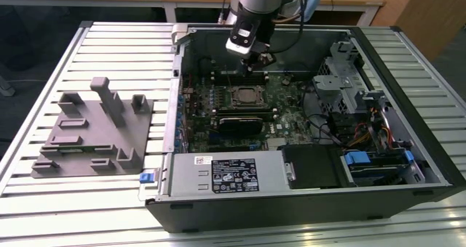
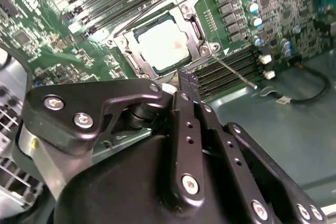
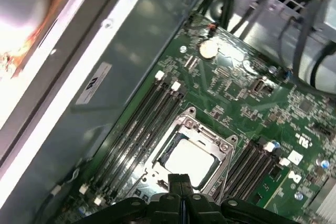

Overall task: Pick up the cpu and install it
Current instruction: 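Install the first cpu locking lever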

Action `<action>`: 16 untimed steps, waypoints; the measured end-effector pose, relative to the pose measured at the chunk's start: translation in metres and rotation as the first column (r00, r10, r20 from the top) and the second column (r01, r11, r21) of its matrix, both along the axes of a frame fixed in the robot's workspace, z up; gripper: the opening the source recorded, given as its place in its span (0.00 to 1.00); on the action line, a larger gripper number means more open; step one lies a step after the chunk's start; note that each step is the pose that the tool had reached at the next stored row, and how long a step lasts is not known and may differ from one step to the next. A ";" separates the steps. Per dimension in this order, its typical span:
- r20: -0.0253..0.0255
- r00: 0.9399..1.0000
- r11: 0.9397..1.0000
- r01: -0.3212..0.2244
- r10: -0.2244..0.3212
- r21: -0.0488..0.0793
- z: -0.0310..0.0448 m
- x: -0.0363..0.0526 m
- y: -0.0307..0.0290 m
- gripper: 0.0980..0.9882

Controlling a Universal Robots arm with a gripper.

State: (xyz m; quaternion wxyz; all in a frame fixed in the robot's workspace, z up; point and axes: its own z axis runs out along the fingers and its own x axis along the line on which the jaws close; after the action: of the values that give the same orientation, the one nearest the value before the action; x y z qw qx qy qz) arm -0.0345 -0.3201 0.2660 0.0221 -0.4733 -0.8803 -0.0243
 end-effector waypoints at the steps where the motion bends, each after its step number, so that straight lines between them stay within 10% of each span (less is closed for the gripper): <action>1: 0.000 1.000 1.000 -0.015 0.015 0.000 -0.0001 0.0000 0.0000 0.01; 8: 0.000 0.991 0.991 -0.132 0.132 0.000 -0.0006 0.0000 0.0000 0.01; 16: 0.000 0.965 0.965 -0.261 0.261 0.000 -0.0010 0.0000 0.0000 0.01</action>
State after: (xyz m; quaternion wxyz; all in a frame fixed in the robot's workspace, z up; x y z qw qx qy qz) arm -0.0345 -0.3201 0.2650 0.0251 -0.3533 -0.9349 -0.0212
